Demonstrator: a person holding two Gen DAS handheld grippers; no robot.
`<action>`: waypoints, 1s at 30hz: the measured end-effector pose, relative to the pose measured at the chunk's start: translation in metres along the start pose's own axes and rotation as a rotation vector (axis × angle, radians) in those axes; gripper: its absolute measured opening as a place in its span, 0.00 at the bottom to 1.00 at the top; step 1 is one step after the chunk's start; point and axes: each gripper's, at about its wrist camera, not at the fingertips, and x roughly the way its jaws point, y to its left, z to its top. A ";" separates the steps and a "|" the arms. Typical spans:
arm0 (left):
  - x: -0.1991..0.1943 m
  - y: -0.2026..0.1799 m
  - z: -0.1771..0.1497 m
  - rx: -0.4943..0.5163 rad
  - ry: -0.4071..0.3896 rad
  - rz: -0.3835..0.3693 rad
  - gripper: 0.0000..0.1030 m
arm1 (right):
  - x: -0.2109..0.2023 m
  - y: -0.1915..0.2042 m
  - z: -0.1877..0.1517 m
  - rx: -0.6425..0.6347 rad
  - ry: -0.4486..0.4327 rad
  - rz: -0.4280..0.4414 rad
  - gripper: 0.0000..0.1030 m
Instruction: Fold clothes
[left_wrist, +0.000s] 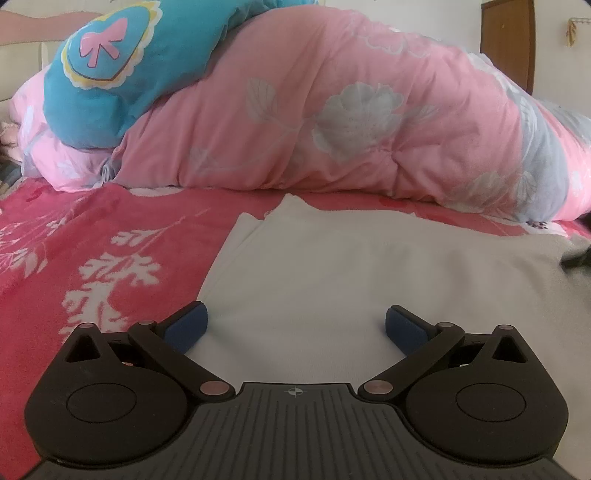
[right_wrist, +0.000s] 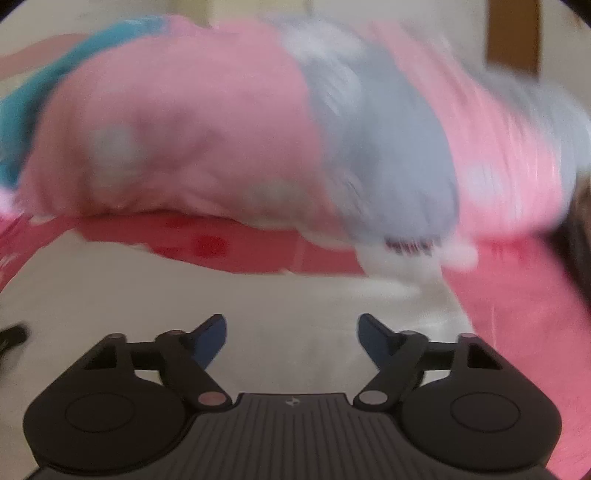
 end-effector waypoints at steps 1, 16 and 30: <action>0.000 0.000 0.000 0.000 -0.001 -0.001 1.00 | 0.017 -0.012 -0.002 0.042 0.056 0.001 0.64; 0.000 0.001 0.000 -0.002 -0.007 -0.004 1.00 | 0.027 -0.020 0.020 0.089 0.042 -0.096 0.46; -0.006 -0.010 0.020 0.042 0.057 0.063 0.99 | 0.031 0.104 -0.015 -0.184 -0.028 0.134 0.51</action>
